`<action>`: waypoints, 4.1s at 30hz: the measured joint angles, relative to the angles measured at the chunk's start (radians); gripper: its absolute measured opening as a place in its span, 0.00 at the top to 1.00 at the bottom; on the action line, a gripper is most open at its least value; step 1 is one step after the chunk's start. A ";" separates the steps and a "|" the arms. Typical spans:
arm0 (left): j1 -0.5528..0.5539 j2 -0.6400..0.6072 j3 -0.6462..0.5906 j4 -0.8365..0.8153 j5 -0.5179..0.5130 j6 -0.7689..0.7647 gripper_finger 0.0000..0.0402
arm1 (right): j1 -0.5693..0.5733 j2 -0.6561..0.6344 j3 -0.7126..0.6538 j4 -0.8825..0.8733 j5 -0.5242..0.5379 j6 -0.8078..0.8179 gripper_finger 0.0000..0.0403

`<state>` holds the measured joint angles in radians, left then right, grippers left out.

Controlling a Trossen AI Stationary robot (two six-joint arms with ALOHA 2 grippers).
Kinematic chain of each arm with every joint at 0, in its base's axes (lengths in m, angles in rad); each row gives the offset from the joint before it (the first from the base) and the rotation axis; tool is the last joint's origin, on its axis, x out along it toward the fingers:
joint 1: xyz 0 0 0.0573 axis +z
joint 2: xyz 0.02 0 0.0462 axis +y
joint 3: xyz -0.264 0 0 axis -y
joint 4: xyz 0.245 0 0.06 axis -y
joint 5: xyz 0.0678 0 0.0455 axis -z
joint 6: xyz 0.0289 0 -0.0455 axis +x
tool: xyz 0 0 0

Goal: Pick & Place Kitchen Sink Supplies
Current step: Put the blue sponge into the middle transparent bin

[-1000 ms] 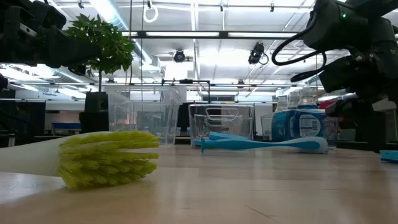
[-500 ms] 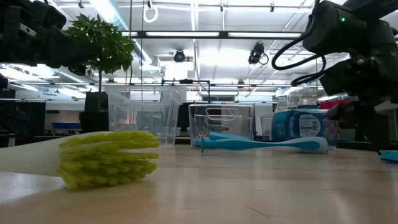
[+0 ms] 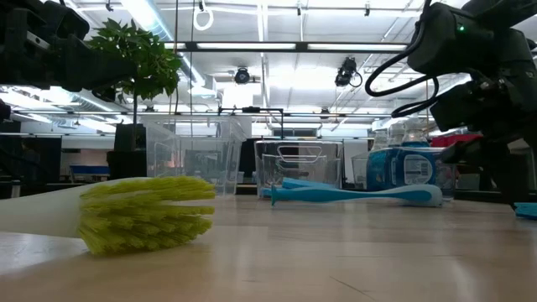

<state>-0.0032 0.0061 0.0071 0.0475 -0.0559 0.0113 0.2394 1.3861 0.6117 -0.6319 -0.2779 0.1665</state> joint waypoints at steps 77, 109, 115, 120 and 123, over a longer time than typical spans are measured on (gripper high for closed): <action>0.000 0.000 0.000 0.000 0.000 0.000 0.89 | -0.209 -0.050 0.553 0.180 0.122 0.194 1.00; 0.000 0.000 0.000 0.000 0.000 0.000 0.89 | -0.638 -0.050 0.499 0.302 0.506 -0.077 1.00; 0.000 0.000 0.000 0.000 0.000 0.000 0.89 | -0.652 -0.036 0.425 0.465 0.495 -0.284 1.00; 0.000 0.000 0.000 0.000 0.000 0.000 0.89 | -0.651 0.009 0.393 0.552 0.423 -0.476 1.00; 0.000 0.000 0.000 0.000 0.000 0.000 0.89 | -0.651 0.044 0.382 0.587 0.384 -0.581 1.00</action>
<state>-0.0029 0.0060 0.0071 0.0472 -0.0559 0.0113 -0.4118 1.4305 0.9939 -0.0448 0.1064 -0.4144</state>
